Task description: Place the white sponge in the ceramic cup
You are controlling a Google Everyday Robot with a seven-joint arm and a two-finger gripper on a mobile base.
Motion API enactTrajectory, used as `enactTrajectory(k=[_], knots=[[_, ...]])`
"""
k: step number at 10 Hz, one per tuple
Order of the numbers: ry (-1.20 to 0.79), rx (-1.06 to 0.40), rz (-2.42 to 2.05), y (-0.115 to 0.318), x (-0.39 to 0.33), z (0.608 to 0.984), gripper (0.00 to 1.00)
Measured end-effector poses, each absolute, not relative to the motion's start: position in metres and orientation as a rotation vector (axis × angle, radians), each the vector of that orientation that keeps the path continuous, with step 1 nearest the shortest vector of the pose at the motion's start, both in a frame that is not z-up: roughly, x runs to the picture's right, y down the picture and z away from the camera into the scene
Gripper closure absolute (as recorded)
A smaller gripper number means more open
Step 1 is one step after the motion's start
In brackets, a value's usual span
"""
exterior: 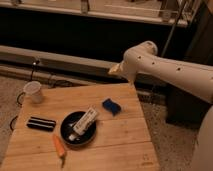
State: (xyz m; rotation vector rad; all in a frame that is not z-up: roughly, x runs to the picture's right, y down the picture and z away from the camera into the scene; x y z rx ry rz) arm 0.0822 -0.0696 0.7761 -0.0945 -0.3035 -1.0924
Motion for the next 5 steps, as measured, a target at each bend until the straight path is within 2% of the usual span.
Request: enactTrajectory(k=[5], knots=[[-0.358,0.006,-1.302,-0.067,0.058,0.772,0.2]])
